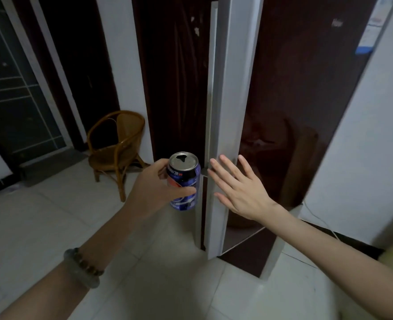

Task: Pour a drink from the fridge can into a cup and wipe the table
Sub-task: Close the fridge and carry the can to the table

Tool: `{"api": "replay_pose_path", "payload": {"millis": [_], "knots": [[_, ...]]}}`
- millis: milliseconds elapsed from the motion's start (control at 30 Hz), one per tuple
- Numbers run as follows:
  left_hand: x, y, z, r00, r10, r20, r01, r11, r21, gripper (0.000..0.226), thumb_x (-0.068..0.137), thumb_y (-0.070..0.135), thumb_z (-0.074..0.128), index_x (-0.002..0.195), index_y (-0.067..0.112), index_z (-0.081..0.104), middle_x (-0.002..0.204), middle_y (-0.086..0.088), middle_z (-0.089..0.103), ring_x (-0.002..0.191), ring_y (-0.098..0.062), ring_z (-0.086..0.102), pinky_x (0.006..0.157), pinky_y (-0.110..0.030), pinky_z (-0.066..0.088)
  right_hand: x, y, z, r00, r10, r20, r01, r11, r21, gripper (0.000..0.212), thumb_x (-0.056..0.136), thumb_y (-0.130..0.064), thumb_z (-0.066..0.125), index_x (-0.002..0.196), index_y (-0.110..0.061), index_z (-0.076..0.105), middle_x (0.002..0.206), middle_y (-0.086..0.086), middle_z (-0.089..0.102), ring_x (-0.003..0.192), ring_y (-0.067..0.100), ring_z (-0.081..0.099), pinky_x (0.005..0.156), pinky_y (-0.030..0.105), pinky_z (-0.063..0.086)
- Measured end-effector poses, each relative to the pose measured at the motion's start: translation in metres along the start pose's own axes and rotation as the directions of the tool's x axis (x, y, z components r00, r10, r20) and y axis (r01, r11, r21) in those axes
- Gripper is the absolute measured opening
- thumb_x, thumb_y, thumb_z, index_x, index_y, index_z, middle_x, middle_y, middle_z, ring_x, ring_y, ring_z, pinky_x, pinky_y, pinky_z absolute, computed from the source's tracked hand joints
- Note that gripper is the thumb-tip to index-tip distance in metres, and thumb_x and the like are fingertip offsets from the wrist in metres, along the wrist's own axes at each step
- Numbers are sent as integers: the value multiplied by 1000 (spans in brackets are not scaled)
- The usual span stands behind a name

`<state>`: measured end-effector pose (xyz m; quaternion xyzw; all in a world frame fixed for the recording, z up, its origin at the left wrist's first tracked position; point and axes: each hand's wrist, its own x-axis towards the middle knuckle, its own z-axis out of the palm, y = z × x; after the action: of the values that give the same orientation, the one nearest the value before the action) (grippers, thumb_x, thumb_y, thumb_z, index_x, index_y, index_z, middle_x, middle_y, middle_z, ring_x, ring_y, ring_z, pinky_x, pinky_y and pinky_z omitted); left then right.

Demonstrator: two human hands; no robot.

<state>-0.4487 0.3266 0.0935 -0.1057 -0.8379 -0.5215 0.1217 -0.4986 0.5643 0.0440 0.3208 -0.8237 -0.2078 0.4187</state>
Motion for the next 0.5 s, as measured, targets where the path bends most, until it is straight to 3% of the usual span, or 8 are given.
{"api": "replay_pose_path", "payload": {"millis": [100,267,500], "knots": [[24,-21,-18,1000,-21,13,21,999,-30,68,45,35,87,105,19,61,100,12,68,93,2,62,78,-17,47,34,-6,27,1000,18,19,-18,1000,-11,55,96,-45,34,139,-10,42,153,10,26,142,27,17,114,51,10],[61,-50,-41,999,-31,8,32,999,-27,80,38,50,79,109,18,60,103,11,67,96,-2,62,84,-22,48,84,-5,71,999,-1,39,3,999,-49,54,96,-44,34,135,-9,46,150,13,32,141,28,23,114,51,10],[124,-87,-58,1000,-21,-2,21,1000,-21,57,58,19,87,107,21,59,100,15,65,92,5,60,74,-7,46,137,8,137,999,-39,1,39,996,-86,48,93,-34,39,133,-7,48,149,15,34,140,32,24,114,53,10]]}}
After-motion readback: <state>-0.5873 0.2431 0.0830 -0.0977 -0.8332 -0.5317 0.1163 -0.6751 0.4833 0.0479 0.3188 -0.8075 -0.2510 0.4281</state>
